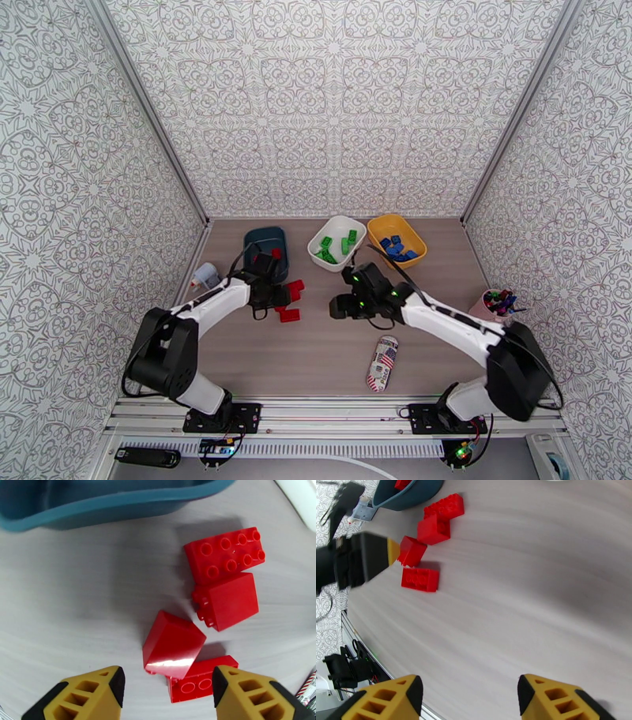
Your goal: Sort the legos into containers by color
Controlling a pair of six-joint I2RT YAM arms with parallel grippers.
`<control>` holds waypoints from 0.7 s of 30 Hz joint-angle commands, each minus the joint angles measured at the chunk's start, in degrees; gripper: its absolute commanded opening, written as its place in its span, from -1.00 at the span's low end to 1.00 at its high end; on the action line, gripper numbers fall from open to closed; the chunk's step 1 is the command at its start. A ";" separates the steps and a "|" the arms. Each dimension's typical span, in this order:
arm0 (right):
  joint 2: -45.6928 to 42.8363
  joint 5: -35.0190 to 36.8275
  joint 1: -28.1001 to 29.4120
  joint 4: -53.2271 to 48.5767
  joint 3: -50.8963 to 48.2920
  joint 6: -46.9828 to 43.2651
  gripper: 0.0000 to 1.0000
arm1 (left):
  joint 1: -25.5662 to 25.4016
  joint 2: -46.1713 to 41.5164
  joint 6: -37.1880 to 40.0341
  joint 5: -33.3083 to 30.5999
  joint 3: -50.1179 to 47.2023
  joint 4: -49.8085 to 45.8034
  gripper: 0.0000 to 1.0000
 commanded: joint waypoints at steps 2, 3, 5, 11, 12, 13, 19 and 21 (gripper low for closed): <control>-5.35 1.76 -0.12 0.64 -5.55 2.08 0.36 | -0.54 2.53 3.50 -1.57 3.25 -1.69 0.28; -6.09 1.98 -0.13 0.77 -6.34 2.32 0.36 | -0.58 3.13 3.67 -1.58 3.49 -1.70 0.27; -7.41 2.33 -0.12 0.96 -7.69 2.86 0.37 | -0.76 4.57 3.95 -1.49 3.97 -1.69 0.25; -8.45 1.98 -0.12 1.73 -8.42 3.71 0.37 | -1.37 8.00 5.13 -1.70 5.41 -1.74 0.14; -8.37 1.99 -0.17 1.70 -8.34 3.71 0.37 | -1.45 8.47 5.32 -1.62 5.63 -1.69 0.14; -8.33 2.04 -0.12 1.79 -8.37 3.76 0.37 | -1.51 8.91 5.44 -1.53 5.86 -1.70 0.12; -8.28 2.05 -0.12 1.71 -8.22 3.91 0.36 | -1.67 10.90 5.70 -1.70 6.40 -1.79 -0.04; -8.36 2.13 -0.18 1.69 -8.23 4.04 0.36 | -1.65 10.89 5.63 -1.77 6.49 -2.03 -0.10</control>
